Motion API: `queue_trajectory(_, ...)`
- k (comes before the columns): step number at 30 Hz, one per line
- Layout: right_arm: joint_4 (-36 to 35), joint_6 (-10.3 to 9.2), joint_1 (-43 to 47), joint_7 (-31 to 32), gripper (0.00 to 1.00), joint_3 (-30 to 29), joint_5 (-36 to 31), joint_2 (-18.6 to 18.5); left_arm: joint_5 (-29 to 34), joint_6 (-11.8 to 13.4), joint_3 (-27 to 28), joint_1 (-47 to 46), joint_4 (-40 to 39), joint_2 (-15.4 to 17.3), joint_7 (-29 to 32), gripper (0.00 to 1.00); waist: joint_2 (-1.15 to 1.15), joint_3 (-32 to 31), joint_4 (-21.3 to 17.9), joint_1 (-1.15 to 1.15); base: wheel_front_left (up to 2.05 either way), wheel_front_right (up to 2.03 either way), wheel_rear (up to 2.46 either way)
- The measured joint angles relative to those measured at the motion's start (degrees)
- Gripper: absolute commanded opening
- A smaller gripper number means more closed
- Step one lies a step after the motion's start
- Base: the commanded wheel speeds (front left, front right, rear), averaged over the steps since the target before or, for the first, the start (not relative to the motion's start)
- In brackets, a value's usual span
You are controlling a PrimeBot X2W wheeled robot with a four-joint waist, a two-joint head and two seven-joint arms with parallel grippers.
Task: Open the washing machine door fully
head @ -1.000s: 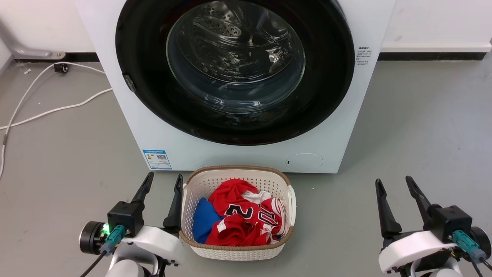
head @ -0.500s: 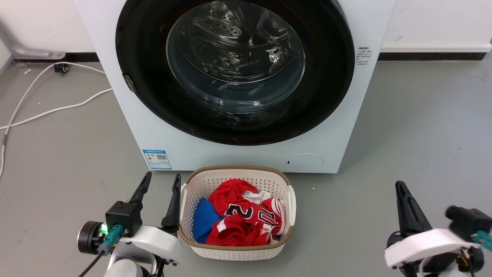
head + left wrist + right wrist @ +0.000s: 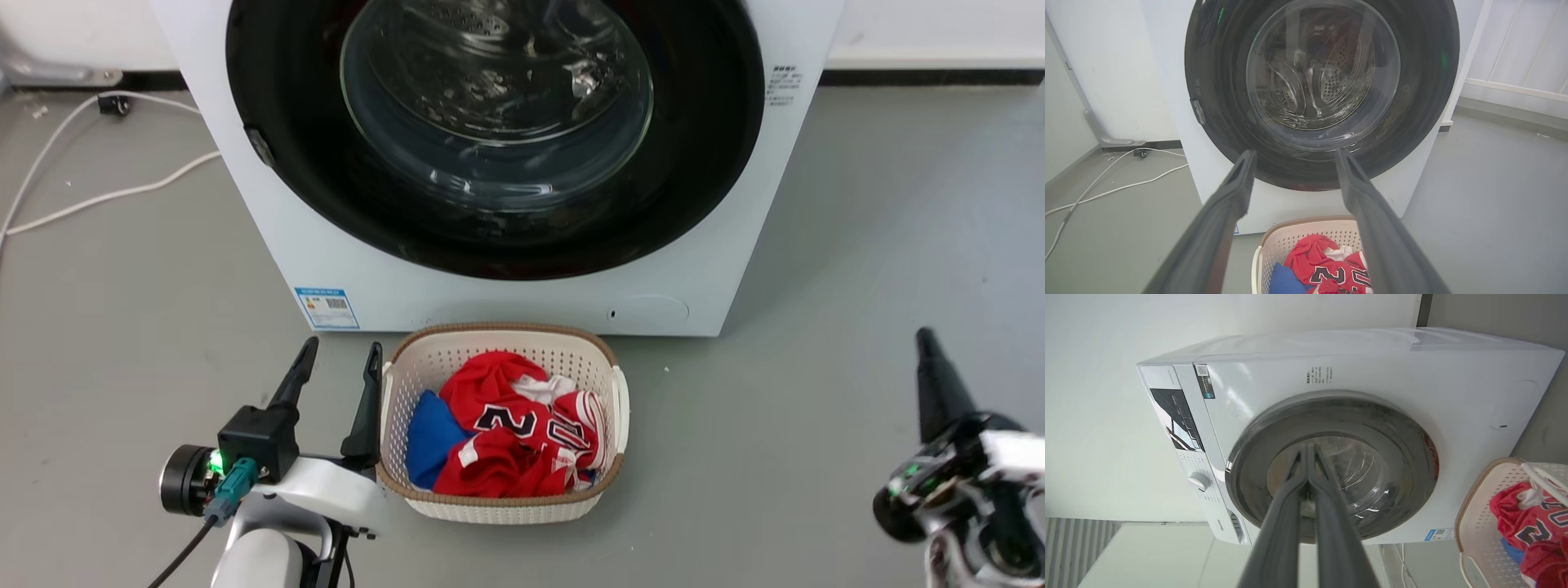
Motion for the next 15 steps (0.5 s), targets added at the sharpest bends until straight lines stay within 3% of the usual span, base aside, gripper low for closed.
queue_trajectory(3,3.21,0.0,-4.0,2.37,0.0,-2.9,5.63,-1.59,0.11,0.07,0.22,-0.66,-0.75,-0.26,0.0,1.0,0.0,1.7,-0.13,0.0,0.0,0.0,0.0)
queue_trajectory(9,11.91,0.0,-15.25,5.68,0.0,-4.47,10.38,-9.93,0.31,0.19,0.07,-3.07,-3.32,-1.0,-0.01,1.0,0.0,6.08,-0.02,0.0,0.0,0.0,0.0)
queue_trajectory(15,21.2,0.0,-29.16,10.59,0.0,-0.24,10.7,-18.81,-0.25,0.14,0.47,-5.84,-7.31,-1.53,-0.01,1.0,0.0,11.56,0.46,0.0,0.0,0.0,0.0)
